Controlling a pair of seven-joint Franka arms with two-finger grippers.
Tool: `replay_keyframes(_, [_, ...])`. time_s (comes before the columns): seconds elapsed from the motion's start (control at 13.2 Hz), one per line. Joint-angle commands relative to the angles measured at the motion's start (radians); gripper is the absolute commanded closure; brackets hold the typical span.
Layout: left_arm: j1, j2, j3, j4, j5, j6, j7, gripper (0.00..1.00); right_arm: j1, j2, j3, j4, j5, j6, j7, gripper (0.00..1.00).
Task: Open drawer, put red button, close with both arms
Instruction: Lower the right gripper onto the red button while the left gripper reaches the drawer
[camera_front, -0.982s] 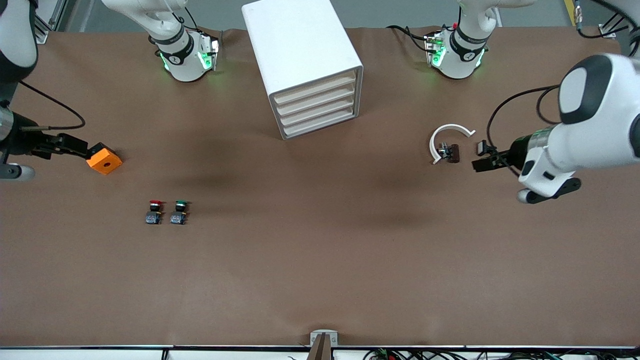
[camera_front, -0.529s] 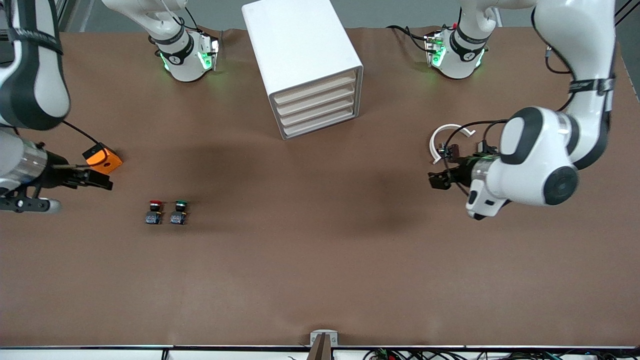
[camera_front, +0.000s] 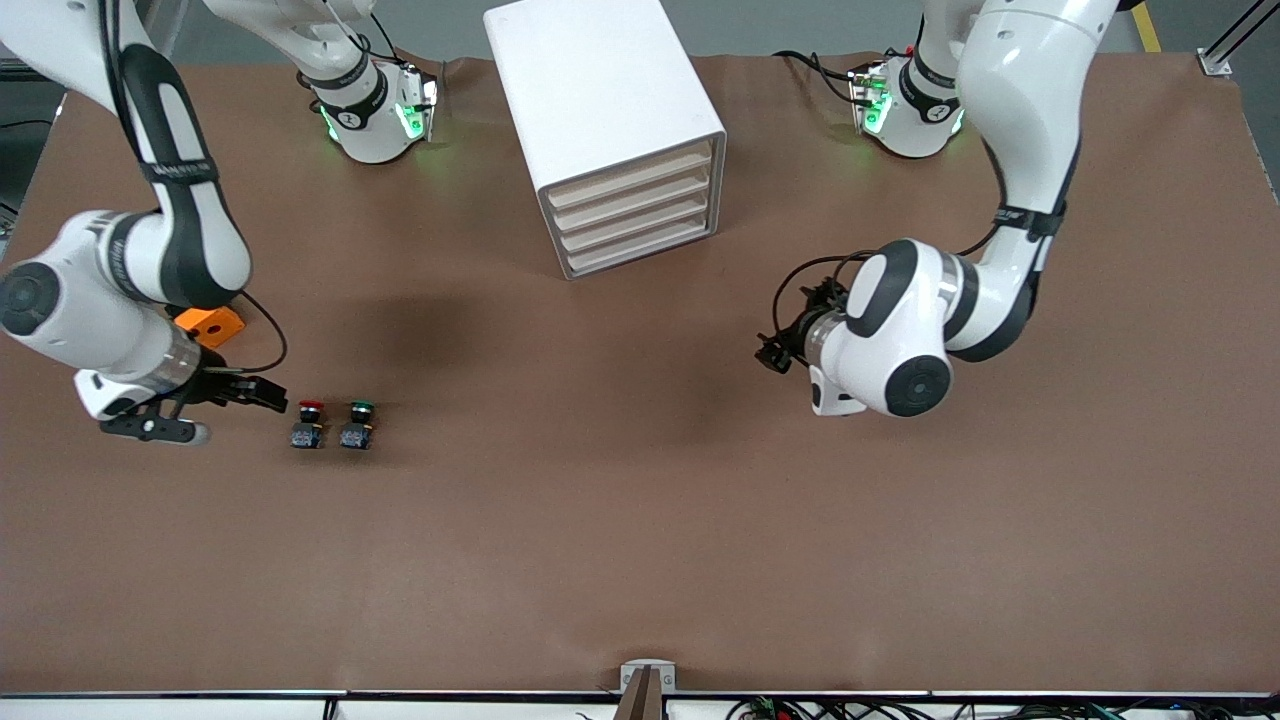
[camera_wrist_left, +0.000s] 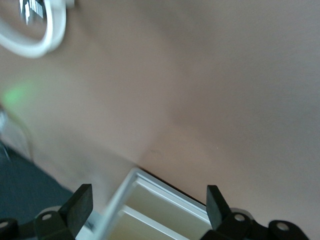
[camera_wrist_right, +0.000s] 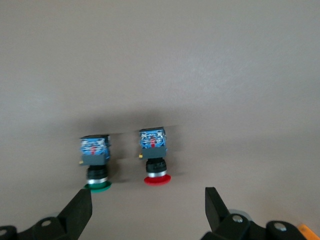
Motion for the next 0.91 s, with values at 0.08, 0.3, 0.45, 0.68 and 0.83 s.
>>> replay_keyframes(0.08, [-0.064,0.091,0.005,0.058,-0.132,-0.009,-0.415,0.0,-0.004,0.125,0.003,0.001,0.013,0.166,0.004,0.0])
replay_keyframes(0.3, [-0.097,0.137,0.005,0.069,-0.273,-0.009,-0.684,0.0,-0.007,0.185,0.003,0.001,0.015,0.254,0.004,0.0])
replay_keyframes(0.45, [-0.127,0.141,0.005,0.063,-0.351,-0.016,-0.765,0.0,-0.007,0.214,0.006,0.001,0.016,0.297,0.01,0.0])
replay_keyframes(0.68, [-0.166,0.173,-0.008,0.063,-0.408,-0.036,-0.919,0.0,-0.001,0.227,0.008,0.001,0.019,0.297,0.012,0.0])
replay_keyframes(0.83, [-0.164,0.2,-0.009,0.064,-0.501,-0.113,-0.931,0.0,0.0,0.237,0.01,0.001,0.019,0.298,0.012,0.0])
